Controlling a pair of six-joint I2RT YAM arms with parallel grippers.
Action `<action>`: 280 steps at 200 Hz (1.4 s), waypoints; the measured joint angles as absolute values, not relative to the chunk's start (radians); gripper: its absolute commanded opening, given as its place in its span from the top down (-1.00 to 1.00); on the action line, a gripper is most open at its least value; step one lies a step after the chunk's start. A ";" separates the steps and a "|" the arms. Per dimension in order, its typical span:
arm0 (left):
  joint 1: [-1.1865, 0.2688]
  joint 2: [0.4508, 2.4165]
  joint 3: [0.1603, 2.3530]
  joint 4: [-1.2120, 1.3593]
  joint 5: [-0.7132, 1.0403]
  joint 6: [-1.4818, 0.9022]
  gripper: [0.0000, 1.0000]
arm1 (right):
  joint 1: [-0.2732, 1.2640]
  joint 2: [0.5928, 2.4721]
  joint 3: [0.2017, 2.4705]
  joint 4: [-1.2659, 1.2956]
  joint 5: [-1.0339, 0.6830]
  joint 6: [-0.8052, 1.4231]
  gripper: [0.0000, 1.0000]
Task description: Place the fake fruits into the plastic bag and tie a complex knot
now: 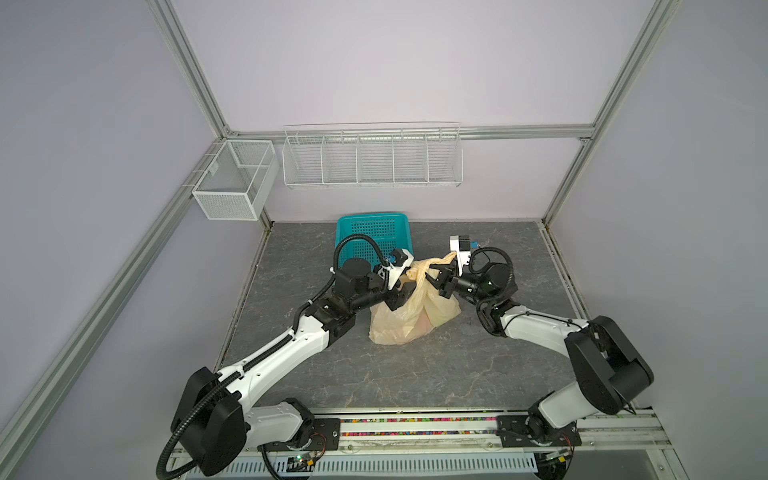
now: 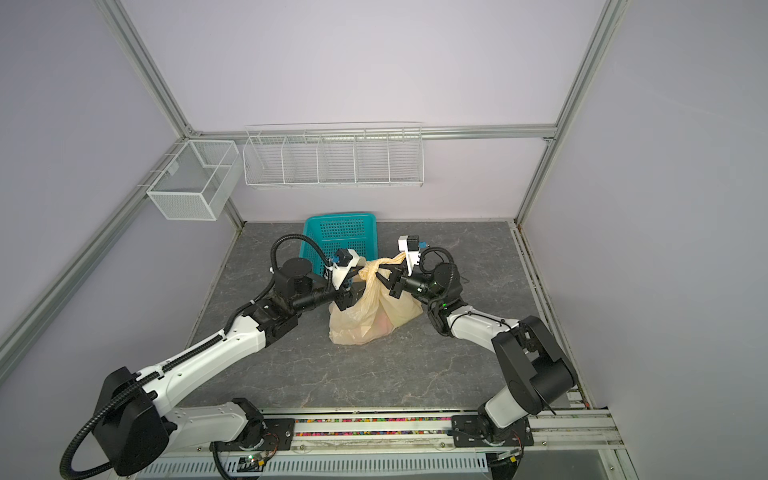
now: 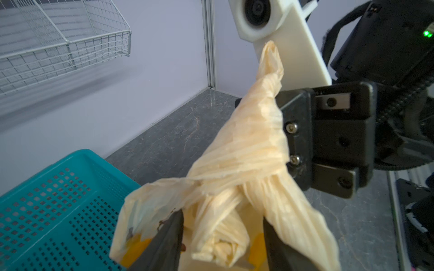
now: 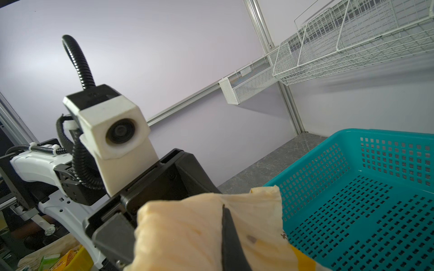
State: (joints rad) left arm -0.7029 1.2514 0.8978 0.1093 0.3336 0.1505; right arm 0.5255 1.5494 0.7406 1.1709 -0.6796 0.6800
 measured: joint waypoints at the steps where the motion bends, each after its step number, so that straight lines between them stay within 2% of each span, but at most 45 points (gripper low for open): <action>1: -0.703 1.251 0.898 0.110 0.334 0.149 0.07 | 0.525 1.549 0.741 1.170 -0.680 0.679 0.87; 30: -0.703 1.251 0.898 0.113 0.317 0.146 0.29 | 0.525 1.537 0.741 1.141 -0.686 0.665 0.87; 88: -0.704 1.251 0.899 0.093 0.295 0.150 1.00 | 0.525 1.524 0.741 1.110 -0.690 0.634 0.87; 139: -0.710 1.235 0.900 0.056 0.258 0.160 1.00 | 0.526 1.515 0.741 1.062 -0.692 0.590 0.83; 161: -0.713 1.213 0.900 0.031 0.223 0.159 1.00 | 0.524 1.507 0.741 1.032 -0.693 0.564 0.67; 191: -0.713 1.167 0.900 0.008 0.172 0.159 1.00 | 0.513 1.464 0.741 0.928 -0.678 0.492 0.25; 214: -0.713 1.148 0.900 -0.015 0.145 0.160 1.00 | 0.506 1.402 0.741 0.810 -0.662 0.410 0.05; 243: -0.713 1.143 0.900 -0.043 0.130 0.160 1.00 | 0.501 1.278 0.742 0.581 -0.626 0.259 -0.13; 280: -0.713 1.143 0.900 -0.060 0.131 0.160 1.00 | 0.486 1.119 0.788 0.247 -0.576 0.044 -0.23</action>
